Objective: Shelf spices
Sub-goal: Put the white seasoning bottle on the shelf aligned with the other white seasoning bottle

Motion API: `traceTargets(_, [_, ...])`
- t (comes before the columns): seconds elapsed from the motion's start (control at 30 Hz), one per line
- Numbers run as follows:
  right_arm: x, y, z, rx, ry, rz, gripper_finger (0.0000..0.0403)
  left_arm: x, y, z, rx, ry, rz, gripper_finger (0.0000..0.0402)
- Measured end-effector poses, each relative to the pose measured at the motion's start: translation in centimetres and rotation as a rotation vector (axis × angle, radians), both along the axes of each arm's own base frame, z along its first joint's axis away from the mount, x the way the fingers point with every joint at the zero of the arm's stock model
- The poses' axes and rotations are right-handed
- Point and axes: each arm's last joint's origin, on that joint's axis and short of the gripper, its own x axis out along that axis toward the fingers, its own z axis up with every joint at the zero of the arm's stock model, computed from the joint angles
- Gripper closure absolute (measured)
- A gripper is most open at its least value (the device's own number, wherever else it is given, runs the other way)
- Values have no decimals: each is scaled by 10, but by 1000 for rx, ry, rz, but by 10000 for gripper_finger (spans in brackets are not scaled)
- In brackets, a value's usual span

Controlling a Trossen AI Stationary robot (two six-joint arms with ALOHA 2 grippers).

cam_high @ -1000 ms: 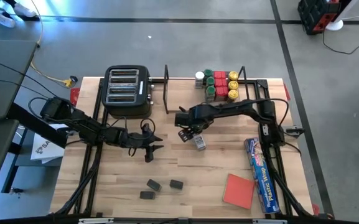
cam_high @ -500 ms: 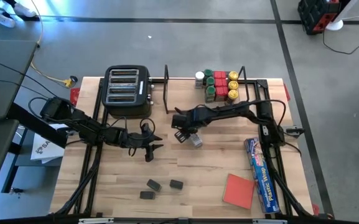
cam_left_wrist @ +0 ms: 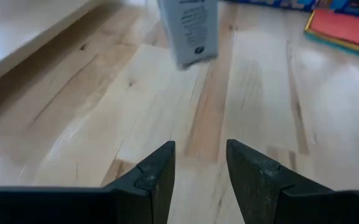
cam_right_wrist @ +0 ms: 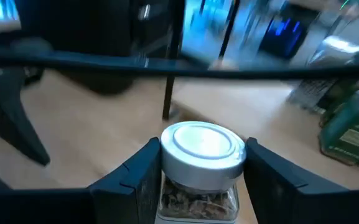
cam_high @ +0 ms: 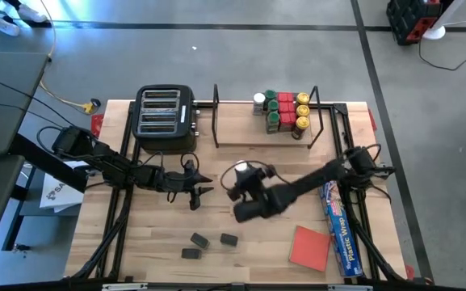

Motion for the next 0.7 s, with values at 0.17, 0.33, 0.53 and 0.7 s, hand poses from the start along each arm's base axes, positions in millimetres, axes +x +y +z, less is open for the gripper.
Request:
traceTargets(0.17, [-19, 10, -35, -73, -153, -23, 226, 1, 0, 2, 17, -19, -11, 263])
traceTargets(0.33, [-27, 6, -51, -28, -176, -10, 226, 2, 0, 4, 7, -39, -9, 263])
traceTargets(0.53, [-26, 4, -52, 14, -150, 16, 226, 2, 0, 4, -9, -43, -1, 263])
traceTargets(0.7, [-24, 6, -54, 93, -76, 101, 140, 2, 0, 3, -9, -39, -1, 263])
